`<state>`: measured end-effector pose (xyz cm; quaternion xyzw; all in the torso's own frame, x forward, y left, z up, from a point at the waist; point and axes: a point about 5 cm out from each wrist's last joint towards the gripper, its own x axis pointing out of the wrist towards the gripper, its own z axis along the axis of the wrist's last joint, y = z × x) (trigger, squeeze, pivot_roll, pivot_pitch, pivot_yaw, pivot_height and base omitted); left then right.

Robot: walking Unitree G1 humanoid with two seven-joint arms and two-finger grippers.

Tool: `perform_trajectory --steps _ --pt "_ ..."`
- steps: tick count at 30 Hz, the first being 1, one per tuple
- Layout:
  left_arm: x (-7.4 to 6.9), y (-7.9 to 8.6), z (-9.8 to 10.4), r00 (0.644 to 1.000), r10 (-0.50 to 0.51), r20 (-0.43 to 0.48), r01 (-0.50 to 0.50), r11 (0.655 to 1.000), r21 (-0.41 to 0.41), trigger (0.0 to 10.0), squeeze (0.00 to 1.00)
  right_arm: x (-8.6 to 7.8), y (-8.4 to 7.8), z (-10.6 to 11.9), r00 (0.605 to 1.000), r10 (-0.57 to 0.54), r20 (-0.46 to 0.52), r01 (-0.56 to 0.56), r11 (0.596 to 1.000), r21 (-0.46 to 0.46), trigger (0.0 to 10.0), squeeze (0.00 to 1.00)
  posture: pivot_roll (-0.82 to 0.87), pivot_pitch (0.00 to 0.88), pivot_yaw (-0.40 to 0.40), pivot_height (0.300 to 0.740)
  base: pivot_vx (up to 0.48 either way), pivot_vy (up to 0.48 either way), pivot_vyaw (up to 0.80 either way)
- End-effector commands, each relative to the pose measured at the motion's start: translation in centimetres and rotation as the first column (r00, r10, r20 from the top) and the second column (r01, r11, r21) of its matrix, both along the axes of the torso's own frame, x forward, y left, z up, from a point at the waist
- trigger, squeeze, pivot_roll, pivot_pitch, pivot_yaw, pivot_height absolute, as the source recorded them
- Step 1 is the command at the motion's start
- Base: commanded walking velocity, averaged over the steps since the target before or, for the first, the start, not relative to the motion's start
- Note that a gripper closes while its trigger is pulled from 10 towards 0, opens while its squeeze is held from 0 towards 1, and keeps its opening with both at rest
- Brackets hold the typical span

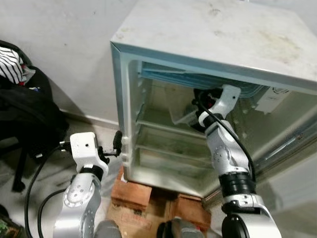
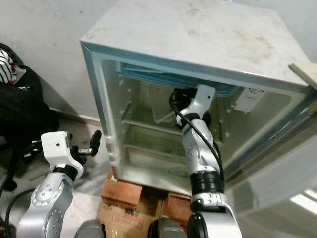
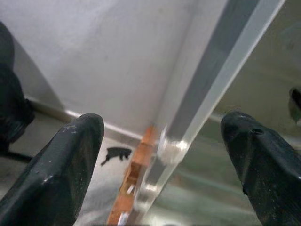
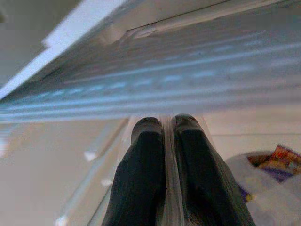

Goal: Restocking fridge

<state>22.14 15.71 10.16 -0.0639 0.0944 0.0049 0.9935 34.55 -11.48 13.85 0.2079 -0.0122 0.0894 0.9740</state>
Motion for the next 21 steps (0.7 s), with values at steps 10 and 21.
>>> perform_trajectory --steps 10,21 --pt "-1.5 0.2 0.7 1.000 0.022 -0.019 -0.022 1.000 0.017 10.0 0.00 -0.1 3.1 -1.2 0.996 0.056 -0.070 -0.054 0.998 0.041 10.0 0.00 0.22 0.181 -0.095 0.740 0.000 0.000 0.00" --pt "-5.8 2.4 0.4 0.987 0.117 -0.113 -0.105 0.989 0.101 10.0 0.00 0.8 4.7 -2.2 0.986 -0.004 -0.169 0.020 0.995 0.095 10.0 0.00 0.30 0.284 -0.094 0.740 0.000 0.000 0.00"
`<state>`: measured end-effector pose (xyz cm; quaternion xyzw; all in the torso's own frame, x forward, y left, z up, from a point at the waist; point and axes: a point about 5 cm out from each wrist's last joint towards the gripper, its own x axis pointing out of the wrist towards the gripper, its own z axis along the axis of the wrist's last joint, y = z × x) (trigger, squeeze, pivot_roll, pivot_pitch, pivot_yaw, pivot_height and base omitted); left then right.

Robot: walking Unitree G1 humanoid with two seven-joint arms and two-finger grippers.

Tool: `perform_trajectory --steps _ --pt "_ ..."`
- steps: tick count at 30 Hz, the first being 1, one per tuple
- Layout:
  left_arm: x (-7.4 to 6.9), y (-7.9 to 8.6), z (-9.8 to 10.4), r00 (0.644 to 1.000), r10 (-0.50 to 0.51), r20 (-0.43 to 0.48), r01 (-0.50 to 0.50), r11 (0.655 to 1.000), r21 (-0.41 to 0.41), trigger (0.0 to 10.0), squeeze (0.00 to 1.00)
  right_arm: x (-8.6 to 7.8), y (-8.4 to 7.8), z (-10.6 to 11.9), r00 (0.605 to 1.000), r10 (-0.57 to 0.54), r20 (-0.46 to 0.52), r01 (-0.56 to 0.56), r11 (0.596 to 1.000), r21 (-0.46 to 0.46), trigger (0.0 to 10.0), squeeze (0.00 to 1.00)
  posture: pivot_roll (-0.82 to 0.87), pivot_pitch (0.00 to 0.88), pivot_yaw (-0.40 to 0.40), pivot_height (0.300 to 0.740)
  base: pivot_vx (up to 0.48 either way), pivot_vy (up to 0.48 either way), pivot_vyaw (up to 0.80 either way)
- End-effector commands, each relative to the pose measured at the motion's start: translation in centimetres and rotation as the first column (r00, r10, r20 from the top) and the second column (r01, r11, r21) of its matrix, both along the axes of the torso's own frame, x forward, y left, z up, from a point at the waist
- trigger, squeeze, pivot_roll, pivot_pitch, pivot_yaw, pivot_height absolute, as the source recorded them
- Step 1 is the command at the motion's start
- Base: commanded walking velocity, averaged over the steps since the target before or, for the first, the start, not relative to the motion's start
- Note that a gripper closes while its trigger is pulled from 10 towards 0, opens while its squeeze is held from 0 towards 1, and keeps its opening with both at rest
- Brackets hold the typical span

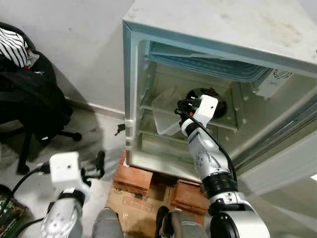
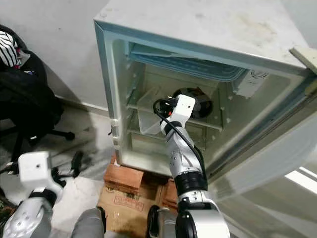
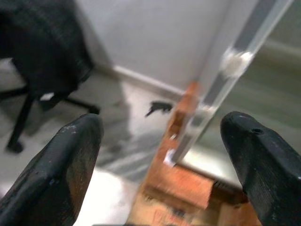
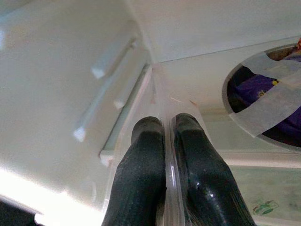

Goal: Restocking fridge

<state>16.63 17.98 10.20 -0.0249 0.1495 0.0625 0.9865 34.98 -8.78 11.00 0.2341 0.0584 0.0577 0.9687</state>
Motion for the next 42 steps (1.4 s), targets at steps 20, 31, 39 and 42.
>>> perform_trajectory --steps 20,31,39,42 --pt "-1.6 -0.8 1.1 0.999 0.023 -0.025 -0.023 1.000 -0.014 10.0 0.00 3.7 2.0 2.9 0.961 -0.203 -0.188 0.254 0.917 0.308 10.0 0.00 0.35 0.347 -0.116 0.740 0.000 0.000 0.00" --pt "-1.4 -1.5 1.1 0.999 0.026 -0.023 -0.027 0.999 -0.032 10.0 0.00 3.6 3.5 3.0 0.942 -0.202 -0.269 0.298 0.871 0.390 10.0 1.00 0.35 0.330 -0.141 0.740 0.000 0.000 0.00" --pt "-0.7 -1.6 1.0 1.000 0.026 -0.011 -0.026 0.999 -0.033 10.0 0.00 3.1 4.9 2.4 0.963 -0.116 -0.244 0.206 0.901 0.382 10.0 1.00 0.34 0.311 -0.149 0.740 0.000 0.000 0.00" --pt "-0.2 -1.5 0.9 1.000 0.024 -0.001 -0.024 0.999 -0.032 10.0 0.00 3.5 4.9 3.5 0.987 -0.071 -0.147 0.122 0.919 0.375 10.0 1.00 0.32 0.294 -0.152 0.740 0.000 0.000 0.00"
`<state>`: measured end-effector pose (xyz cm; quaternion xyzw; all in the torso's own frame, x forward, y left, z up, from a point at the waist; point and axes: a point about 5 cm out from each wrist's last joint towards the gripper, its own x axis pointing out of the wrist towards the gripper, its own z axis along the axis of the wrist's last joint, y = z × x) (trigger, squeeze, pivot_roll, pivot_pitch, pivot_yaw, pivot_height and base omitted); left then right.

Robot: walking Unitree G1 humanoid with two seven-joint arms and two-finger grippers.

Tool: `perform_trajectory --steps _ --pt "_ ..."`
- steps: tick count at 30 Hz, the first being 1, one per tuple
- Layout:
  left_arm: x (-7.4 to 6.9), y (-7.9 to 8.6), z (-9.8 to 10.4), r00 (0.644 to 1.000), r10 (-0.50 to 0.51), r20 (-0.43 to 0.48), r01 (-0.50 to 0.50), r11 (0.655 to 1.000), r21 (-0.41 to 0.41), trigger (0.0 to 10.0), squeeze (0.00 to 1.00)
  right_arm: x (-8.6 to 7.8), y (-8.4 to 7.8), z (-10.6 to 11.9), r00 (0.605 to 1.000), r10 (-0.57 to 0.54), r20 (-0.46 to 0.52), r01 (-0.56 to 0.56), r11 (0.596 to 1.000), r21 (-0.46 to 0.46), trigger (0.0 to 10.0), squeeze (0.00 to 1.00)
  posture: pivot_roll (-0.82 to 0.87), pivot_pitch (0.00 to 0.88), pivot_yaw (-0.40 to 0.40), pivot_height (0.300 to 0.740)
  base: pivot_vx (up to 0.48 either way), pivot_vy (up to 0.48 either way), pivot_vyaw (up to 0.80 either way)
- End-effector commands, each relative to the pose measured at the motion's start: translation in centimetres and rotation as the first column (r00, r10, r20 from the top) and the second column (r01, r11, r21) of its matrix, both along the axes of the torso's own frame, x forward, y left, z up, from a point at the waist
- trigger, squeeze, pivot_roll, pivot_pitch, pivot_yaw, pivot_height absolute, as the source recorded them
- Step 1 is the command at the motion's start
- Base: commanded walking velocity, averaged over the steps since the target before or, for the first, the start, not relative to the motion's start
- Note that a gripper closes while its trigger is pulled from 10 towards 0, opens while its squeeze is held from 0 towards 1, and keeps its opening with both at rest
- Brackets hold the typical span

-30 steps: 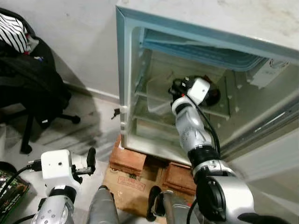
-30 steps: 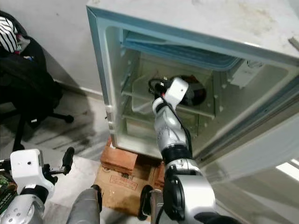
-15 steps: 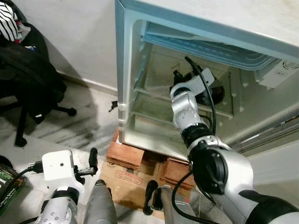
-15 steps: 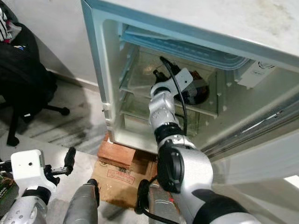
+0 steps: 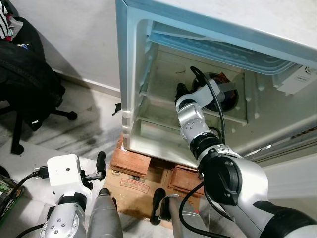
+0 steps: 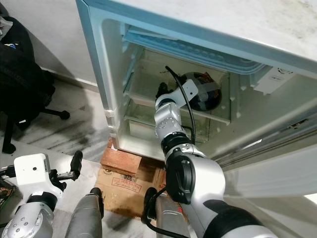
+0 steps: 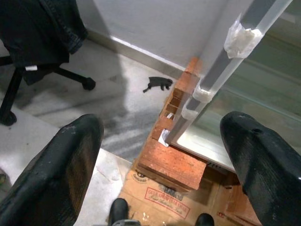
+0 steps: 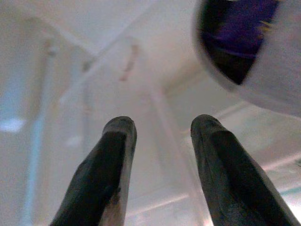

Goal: Restocking fridge

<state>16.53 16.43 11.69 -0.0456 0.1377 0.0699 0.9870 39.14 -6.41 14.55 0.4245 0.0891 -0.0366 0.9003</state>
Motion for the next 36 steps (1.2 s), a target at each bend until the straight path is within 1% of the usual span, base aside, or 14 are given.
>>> perform_trajectory --steps 1,6,9,11,12,16,19,22,23,26,30,34,35,36 --pt "0.1 0.0 -0.6 1.000 0.001 -0.022 -0.001 1.000 0.005 10.0 0.00 -0.5 2.5 0.4 0.993 0.098 0.060 -0.098 0.995 -0.012 10.0 1.00 0.32 0.287 -0.152 0.740 0.000 0.000 0.00" --pt "0.8 0.0 -0.7 1.000 -0.003 -0.008 0.003 1.000 0.003 10.0 0.00 0.1 2.2 2.0 0.975 0.147 0.168 -0.139 0.989 -0.057 10.0 1.00 0.30 0.262 -0.153 0.740 0.000 0.000 0.00" --pt "1.4 -0.2 -0.6 1.000 -0.008 0.009 0.008 1.000 0.000 10.0 0.00 0.4 1.8 3.0 0.950 0.196 0.244 -0.167 0.977 -0.133 10.0 1.00 0.29 0.248 -0.156 0.740 0.000 0.000 0.00" --pt "2.0 -0.3 -0.6 1.000 -0.011 0.028 0.011 1.000 -0.004 10.0 0.00 0.6 1.3 4.0 0.906 0.274 0.322 -0.199 0.949 -0.245 10.0 1.00 0.28 0.231 -0.158 0.740 0.000 0.000 0.00" --pt "2.5 -0.3 -0.7 0.999 -0.007 0.037 0.007 1.000 -0.007 10.0 0.00 0.5 0.6 4.1 0.869 0.348 0.352 -0.218 0.908 -0.359 10.0 1.00 0.26 0.213 -0.171 0.740 0.000 0.000 0.00" --pt "2.6 -0.3 -0.7 0.999 -0.004 0.040 0.004 1.000 -0.009 10.0 0.00 0.5 0.3 4.0 0.854 0.384 0.353 -0.227 0.883 -0.410 10.0 1.00 0.26 0.208 -0.176 0.740 0.000 0.000 0.00" --pt "3.1 -0.1 -1.0 0.998 0.025 0.058 -0.024 1.000 -0.018 10.0 0.00 -0.2 -2.4 2.6 0.770 0.544 0.334 -0.307 0.774 -0.554 10.0 1.00 0.24 0.176 -0.199 0.740 0.000 0.000 0.00" --pt "3.4 -0.1 -1.1 0.997 0.030 0.064 -0.028 0.999 -0.022 10.0 0.00 -0.7 -3.3 2.2 0.684 0.666 0.298 -0.390 0.679 -0.622 10.0 1.00 0.23 0.163 -0.204 0.740 0.000 0.000 0.00" --pt "3.4 -0.1 -1.1 0.997 0.030 0.064 -0.028 0.999 -0.022 10.0 0.00 -0.7 -3.3 2.2 0.684 0.666 0.298 -0.390 0.679 -0.622 10.0 1.00 0.23 0.163 -0.204 0.740 0.000 0.000 0.00" --pt "3.7 -0.2 -1.1 0.997 0.030 0.074 -0.028 0.999 -0.027 10.0 0.00 -1.4 -3.6 1.1 0.596 0.770 0.227 -0.492 0.574 -0.655 10.0 1.00 0.22 0.156 -0.206 0.740 0.000 0.000 0.00" --pt "4.1 -0.4 -1.0 0.996 0.021 0.089 -0.019 0.999 -0.028 10.0 0.00 -3.4 -2.8 -1.7 0.392 0.917 0.067 -0.597 0.309 -0.740 10.0 1.00 0.22 0.155 -0.206 0.740 0.000 0.000 0.00" --pt "4.1 -0.5 -1.1 0.995 0.021 0.094 -0.018 0.999 -0.027 10.0 0.00 -4.6 -1.8 -3.2 0.292 0.956 -0.005 -0.634 0.190 -0.750 10.0 1.00 0.23 0.162 -0.208 0.740 0.000 0.000 0.00" --pt "3.9 -0.5 -1.1 0.995 0.021 0.095 -0.018 0.999 -0.027 10.0 0.00 -5.4 -0.9 -4.4 0.244 0.967 -0.070 -0.642 0.107 -0.760 10.0 1.00 0.23 0.165 -0.209 0.740 0.000 0.000 0.00" --pt "3.9 -0.5 -1.1 0.995 0.021 0.095 -0.018 0.999 -0.027 10.0 0.00 -5.4 -0.9 -4.4 0.244 0.967 -0.070 -0.642 0.107 -0.760 10.0 1.00 0.23 0.165 -0.209 0.740 0.000 0.000 0.00"
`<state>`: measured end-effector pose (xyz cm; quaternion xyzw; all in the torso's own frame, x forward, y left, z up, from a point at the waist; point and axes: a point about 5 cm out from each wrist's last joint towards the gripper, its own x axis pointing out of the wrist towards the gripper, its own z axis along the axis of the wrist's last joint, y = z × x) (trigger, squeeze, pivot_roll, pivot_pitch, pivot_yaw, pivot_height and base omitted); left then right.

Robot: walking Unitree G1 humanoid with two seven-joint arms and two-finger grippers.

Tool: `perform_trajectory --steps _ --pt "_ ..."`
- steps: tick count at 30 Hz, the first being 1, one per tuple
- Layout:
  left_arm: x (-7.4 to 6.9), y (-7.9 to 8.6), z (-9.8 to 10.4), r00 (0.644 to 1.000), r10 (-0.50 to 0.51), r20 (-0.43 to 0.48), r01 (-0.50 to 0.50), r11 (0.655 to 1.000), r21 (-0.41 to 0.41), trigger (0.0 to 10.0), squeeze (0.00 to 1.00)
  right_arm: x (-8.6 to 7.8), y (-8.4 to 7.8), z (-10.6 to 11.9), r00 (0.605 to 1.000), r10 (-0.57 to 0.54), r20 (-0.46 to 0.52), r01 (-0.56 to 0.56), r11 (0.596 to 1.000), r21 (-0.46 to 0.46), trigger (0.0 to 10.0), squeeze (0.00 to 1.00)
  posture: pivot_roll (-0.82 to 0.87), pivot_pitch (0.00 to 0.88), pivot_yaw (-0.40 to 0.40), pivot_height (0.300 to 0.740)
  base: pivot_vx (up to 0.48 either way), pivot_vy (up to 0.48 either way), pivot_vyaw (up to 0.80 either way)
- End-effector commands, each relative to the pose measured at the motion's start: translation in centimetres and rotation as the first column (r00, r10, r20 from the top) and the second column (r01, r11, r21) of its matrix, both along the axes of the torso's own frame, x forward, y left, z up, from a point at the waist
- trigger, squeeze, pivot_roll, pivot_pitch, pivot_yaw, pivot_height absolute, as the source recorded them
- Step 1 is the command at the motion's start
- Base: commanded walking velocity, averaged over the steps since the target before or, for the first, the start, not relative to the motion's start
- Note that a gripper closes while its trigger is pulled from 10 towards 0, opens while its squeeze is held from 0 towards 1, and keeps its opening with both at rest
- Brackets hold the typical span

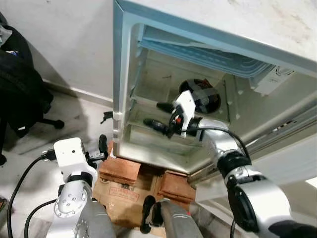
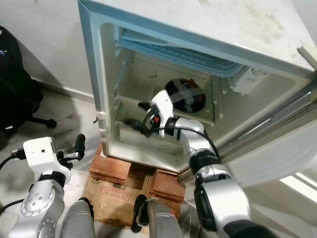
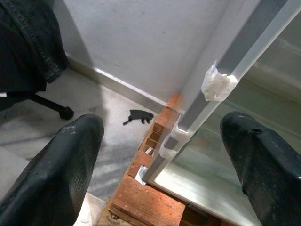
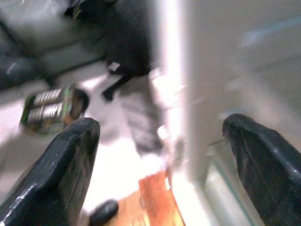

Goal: Restocking fridge

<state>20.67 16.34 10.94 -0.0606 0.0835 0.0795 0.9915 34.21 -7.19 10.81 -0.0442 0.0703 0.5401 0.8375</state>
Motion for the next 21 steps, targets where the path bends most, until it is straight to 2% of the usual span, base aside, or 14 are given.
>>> perform_trajectory --steps 1,3,6,7,10,11,12,13,15,17,21 --pt "-0.2 -0.6 -0.4 1.000 -0.017 -0.014 0.017 1.000 -0.006 10.0 0.00 -0.9 0.6 -1.4 0.999 0.045 -0.020 -0.046 0.997 -0.054 10.0 1.00 0.23 0.169 -0.215 0.740 0.000 0.000 0.00" --pt "-0.1 -0.9 -0.4 0.999 -0.032 -0.011 0.032 0.999 -0.004 10.0 0.00 -1.2 1.3 -2.0 0.998 0.033 -0.056 -0.036 0.998 -0.048 10.0 1.00 0.23 0.172 -0.216 0.740 0.000 0.000 0.00" --pt "0.1 -1.3 -0.2 0.999 -0.040 -0.003 0.040 0.999 -0.005 10.0 0.00 -1.9 2.5 -3.4 0.999 0.021 -0.034 -0.026 0.988 -0.154 10.0 1.00 0.23 0.185 -0.228 0.740 0.000 0.000 0.00" --pt "0.1 -1.4 -0.2 0.999 -0.039 -0.003 0.039 0.999 -0.009 10.0 0.00 -2.1 3.2 -3.8 0.999 0.001 -0.034 -0.007 0.984 -0.178 10.0 1.00 0.23 0.192 -0.235 0.740 0.000 0.000 0.00" --pt "0.0 -1.5 -0.4 0.999 -0.036 -0.008 0.036 0.999 -0.014 10.0 0.00 -1.9 3.7 -3.9 1.000 -0.029 -0.009 0.026 0.975 -0.222 10.0 1.00 0.22 0.199 -0.241 0.740 0.000 0.000 0.00" --pt "-0.2 -1.6 -0.6 0.999 -0.035 -0.016 0.035 0.999 -0.018 10.0 0.00 -1.6 4.2 -3.6 0.998 -0.066 0.023 0.069 0.966 -0.248 10.0 1.00 0.22 0.202 -0.249 0.740 0.000 0.000 0.00" --pt "-0.2 -1.6 -0.6 0.999 -0.035 -0.016 0.035 0.999 -0.018 10.0 0.00 -1.6 4.2 -3.6 0.998 -0.066 0.023 0.069 0.966 -0.248 10.0 1.00 0.22 0.202 -0.249 0.740 0.000 0.000 0.00" --pt "-0.4 -1.8 -0.7 0.999 -0.034 -0.021 0.033 0.999 -0.021 10.0 0.00 -1.0 4.5 -3.3 0.991 -0.128 0.045 0.135 0.951 -0.278 10.0 1.00 0.22 0.206 -0.260 0.740 0.000 0.000 0.00" --pt "-0.4 -1.9 -0.8 0.999 -0.030 -0.023 0.030 0.999 -0.024 10.0 0.00 -0.7 4.6 -3.2 0.985 -0.165 0.054 0.173 0.938 -0.301 10.0 1.00 0.22 0.208 -0.266 0.740 0.000 0.000 0.00" --pt "-0.5 -1.9 -0.8 0.999 -0.020 -0.025 0.019 0.999 -0.028 10.0 0.00 0.0 4.7 -2.7 0.968 -0.243 0.057 0.249 0.920 -0.303 10.0 1.00 0.22 0.211 -0.278 0.740 0.000 0.000 0.00" --pt "-0.7 -2.0 -1.0 0.999 -0.009 -0.031 0.008 1.000 -0.031 10.0 0.00 0.9 4.8 -1.7 0.944 -0.318 0.082 0.328 0.899 -0.290 10.0 1.00 0.23 0.215 -0.288 0.740 0.000 0.000 0.00"
